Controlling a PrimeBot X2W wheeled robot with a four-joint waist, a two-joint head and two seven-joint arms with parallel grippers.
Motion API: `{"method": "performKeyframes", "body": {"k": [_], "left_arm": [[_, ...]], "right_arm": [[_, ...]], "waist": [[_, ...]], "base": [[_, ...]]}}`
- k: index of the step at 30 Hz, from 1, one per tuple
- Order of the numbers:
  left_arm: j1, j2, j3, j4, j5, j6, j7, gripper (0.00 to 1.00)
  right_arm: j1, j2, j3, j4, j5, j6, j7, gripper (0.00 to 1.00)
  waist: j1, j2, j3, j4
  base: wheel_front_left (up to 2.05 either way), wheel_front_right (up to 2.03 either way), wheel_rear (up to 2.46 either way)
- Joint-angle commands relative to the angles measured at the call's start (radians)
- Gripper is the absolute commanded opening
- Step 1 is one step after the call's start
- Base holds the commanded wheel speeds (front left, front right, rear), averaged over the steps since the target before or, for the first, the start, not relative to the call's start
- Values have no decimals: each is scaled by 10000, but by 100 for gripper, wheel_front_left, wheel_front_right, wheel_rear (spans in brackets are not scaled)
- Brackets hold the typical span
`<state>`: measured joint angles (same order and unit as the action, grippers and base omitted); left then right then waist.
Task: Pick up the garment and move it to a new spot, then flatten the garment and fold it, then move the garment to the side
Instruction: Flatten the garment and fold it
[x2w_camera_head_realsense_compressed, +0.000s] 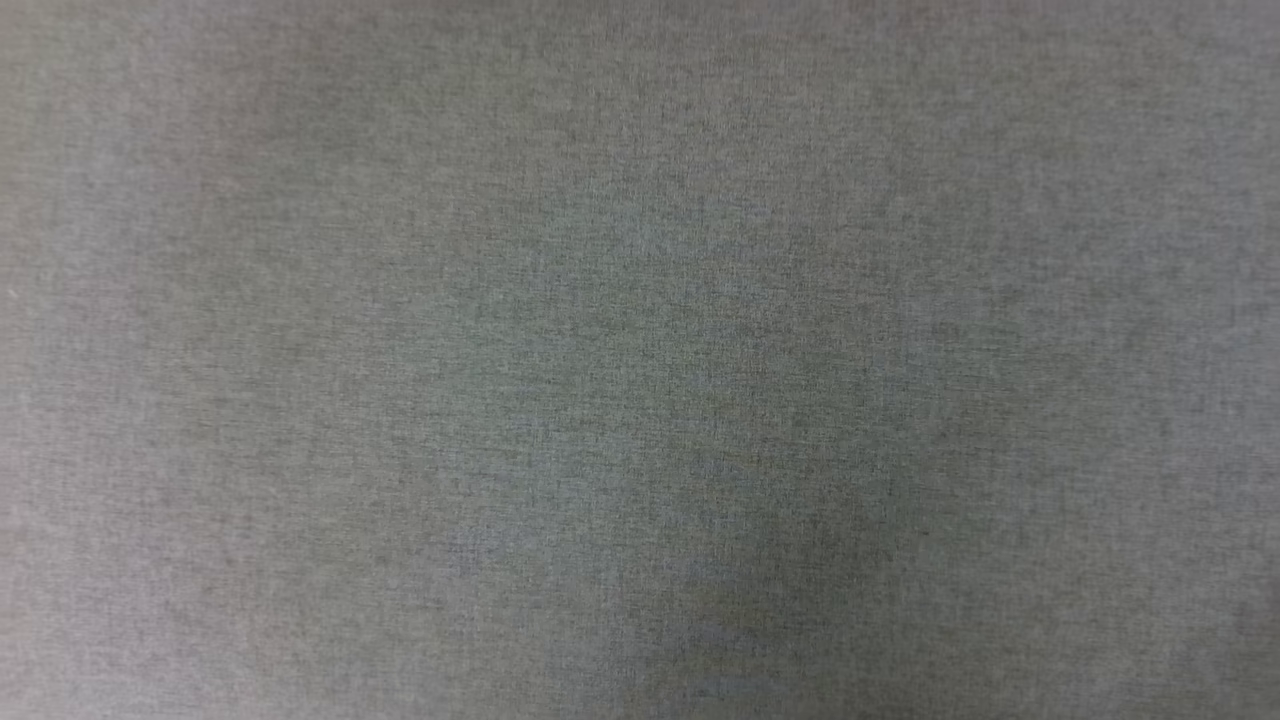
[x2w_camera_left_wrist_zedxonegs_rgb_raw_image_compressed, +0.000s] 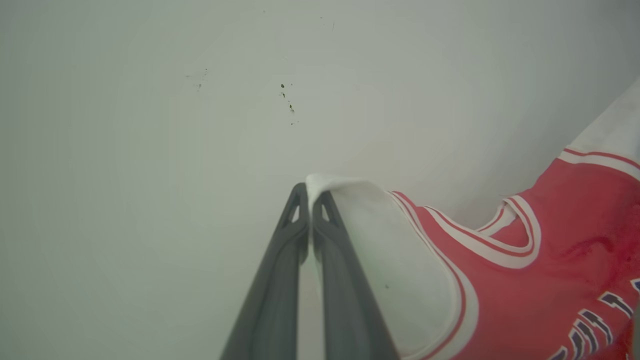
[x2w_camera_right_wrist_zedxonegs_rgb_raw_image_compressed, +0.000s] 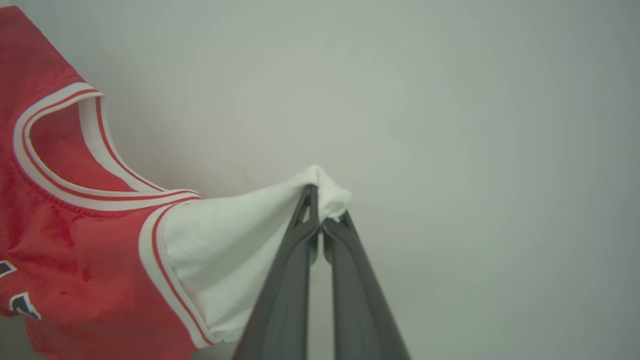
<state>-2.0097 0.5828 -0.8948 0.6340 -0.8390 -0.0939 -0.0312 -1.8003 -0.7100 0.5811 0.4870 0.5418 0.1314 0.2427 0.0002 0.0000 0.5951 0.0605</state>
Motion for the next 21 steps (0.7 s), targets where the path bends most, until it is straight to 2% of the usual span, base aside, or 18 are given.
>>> {"method": "performKeyframes", "body": {"k": [1, 6, 12, 17, 21], "left_arm": [[-84, -103, -25, 163, -22, -28, -56, 0], [286, -215, -176, 725, -122, -172, -368, 0], [1217, -281, -324, 1016, -402, -262, -965, 0], [2608, -16, -453, 863, -626, -265, -1552, 0], [4039, 327, -443, 298, -900, -43, -1886, 0]], "right_arm": [[-294, 121, 150, 222, 20, -14, -158, 0], [-518, 286, 1038, 920, 292, -14, -611, 0], [123, 266, 1961, 1474, 833, -14, -1362, 0], [1173, 129, 2610, 1566, 1455, -14, -2130, 0], [2302, -105, 3092, 1332, 1995, -14, -2701, 0]], "waist": [[-2, 0, 166, -1], [-2, 0, 453, 1], [-2, 0, 424, 6], [-2, 0, -97, -58], [-2, 0, -682, -87]], "base": [[0, 0, 0], [0, 0, 0], [0, 0, 0], [0, 0, 0], [0, 0, 0]]}}
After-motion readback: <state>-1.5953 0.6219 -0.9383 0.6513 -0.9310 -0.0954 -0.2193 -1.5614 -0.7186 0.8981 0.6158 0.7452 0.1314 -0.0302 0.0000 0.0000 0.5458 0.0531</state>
